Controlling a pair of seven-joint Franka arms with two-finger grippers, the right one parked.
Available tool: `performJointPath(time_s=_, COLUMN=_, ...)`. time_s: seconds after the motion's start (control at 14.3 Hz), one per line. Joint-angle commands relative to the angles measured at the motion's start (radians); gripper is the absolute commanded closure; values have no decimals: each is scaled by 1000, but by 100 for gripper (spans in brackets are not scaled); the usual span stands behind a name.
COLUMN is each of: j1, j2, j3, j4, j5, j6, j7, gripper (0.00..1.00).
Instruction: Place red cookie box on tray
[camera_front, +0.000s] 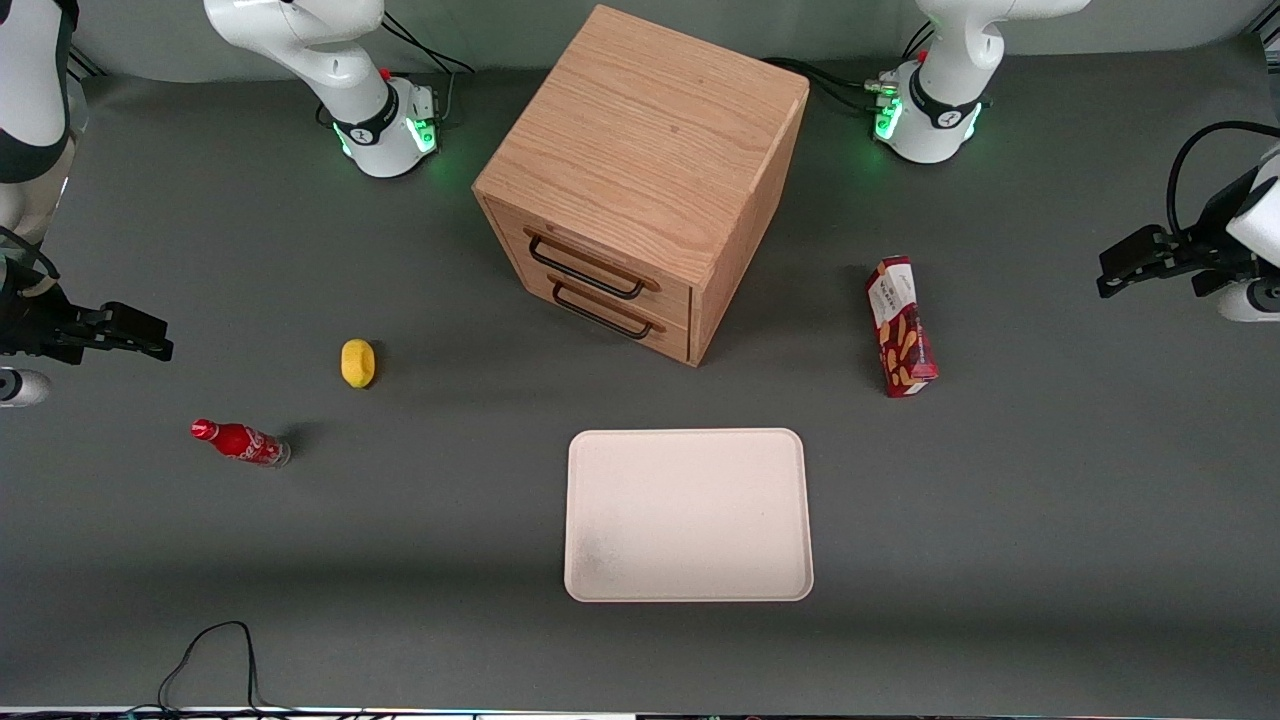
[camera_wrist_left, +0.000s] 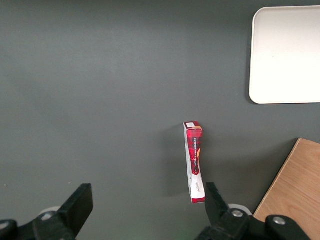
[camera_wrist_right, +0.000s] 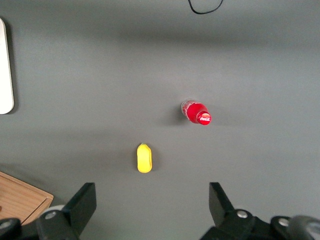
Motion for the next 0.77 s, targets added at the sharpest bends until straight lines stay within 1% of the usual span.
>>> performJointPath(time_s=0.0, j1=0, j2=-5, j3=-3, j4=4, j5=-11, j6=-14, j7=1, gripper=0)
performJointPath(time_s=0.49, j1=-4, j2=0, j3=-3, j4=-1, j5=-12, j6=-18, j7=-10, gripper=0)
performJointPath(time_s=0.63, j1=-29, j2=-5, j3=-4, j4=-9, j5=-36, j6=-17, j7=-33, gripper=0)
performJointPath(time_s=0.7, j1=-47, j2=-8, j3=-4, j4=-13, j5=-40, j6=-18, j7=-72, gripper=0)
